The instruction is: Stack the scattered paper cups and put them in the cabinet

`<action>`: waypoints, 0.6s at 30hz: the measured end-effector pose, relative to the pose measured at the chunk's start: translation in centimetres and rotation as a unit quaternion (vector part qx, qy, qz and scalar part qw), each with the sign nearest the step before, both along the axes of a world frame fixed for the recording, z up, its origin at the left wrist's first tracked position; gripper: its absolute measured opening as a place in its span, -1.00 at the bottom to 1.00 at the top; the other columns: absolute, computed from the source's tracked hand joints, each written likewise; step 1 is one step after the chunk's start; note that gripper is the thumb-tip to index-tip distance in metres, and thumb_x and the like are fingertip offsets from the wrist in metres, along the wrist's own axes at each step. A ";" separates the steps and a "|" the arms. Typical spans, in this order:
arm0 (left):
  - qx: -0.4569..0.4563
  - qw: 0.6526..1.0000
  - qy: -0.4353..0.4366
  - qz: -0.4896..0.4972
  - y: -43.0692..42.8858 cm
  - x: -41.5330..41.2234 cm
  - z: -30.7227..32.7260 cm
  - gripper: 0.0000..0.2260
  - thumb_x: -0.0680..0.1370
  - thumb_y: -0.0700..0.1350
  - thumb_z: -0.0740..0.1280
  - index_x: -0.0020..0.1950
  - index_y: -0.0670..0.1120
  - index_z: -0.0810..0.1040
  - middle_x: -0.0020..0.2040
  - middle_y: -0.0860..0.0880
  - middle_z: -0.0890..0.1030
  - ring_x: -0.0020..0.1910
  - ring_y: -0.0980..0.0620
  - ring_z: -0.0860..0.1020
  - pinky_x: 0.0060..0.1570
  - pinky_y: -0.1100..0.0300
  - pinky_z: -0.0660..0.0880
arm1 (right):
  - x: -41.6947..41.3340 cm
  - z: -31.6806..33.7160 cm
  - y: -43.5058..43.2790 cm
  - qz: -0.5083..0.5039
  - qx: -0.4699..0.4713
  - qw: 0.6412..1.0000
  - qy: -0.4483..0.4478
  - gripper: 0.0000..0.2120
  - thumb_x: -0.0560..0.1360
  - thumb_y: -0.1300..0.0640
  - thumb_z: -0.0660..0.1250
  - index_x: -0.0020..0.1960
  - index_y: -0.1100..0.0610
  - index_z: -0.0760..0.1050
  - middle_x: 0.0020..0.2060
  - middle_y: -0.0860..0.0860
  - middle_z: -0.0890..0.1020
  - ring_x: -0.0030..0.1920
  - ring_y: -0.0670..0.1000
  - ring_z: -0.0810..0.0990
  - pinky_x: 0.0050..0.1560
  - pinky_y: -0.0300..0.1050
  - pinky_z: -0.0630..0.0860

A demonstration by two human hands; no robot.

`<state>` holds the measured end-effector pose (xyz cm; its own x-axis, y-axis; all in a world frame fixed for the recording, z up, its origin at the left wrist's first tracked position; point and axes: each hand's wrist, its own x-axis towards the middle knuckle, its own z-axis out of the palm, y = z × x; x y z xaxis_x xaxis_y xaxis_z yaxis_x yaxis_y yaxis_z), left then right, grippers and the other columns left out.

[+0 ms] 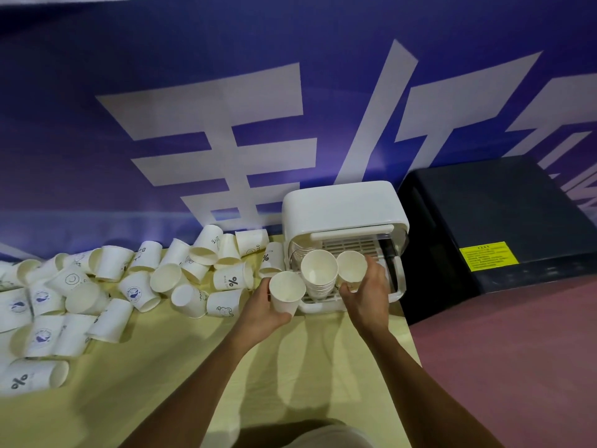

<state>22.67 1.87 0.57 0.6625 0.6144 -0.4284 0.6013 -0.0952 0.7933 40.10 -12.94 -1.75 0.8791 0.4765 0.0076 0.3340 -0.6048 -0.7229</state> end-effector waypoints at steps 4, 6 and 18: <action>-0.006 1.000 0.003 0.000 0.1 0.2 0.0 -0.33 0.35 -0.16 0.53 0.34 0.14 0.29 0.22 0.11 0.49 0.24 0.06 0.47 0.24 0.00 0.50 | -0.2 -0.4 -0.1 0.005 -0.045 0.999 0.009 -0.12 0.35 0.01 0.57 0.52 0.20 0.23 0.41 0.18 0.38 0.42 0.20 0.35 0.43 0.16 0.34; -0.007 1.000 0.005 -0.001 0.2 0.3 -0.1 -0.32 0.34 -0.15 0.52 0.36 0.11 0.29 0.24 0.08 0.49 0.24 0.03 0.47 0.25 -0.03 0.49 | -0.4 -0.3 -0.2 0.028 -0.039 0.999 -0.011 -0.11 0.35 -0.10 0.52 0.54 0.19 0.22 0.48 0.18 0.31 0.49 0.19 0.26 0.47 0.21 0.27; -0.025 1.000 -0.004 -0.007 0.1 0.6 0.3 -0.35 0.39 -0.24 0.49 0.34 0.15 0.29 0.19 0.17 0.48 0.23 0.06 0.47 0.21 0.07 0.48 | -2.3 1.4 1.5 0.110 0.033 0.993 0.023 -0.24 0.38 -0.13 0.56 0.46 -0.05 0.28 0.30 -0.09 0.53 0.24 -0.03 0.52 0.11 -0.07 0.56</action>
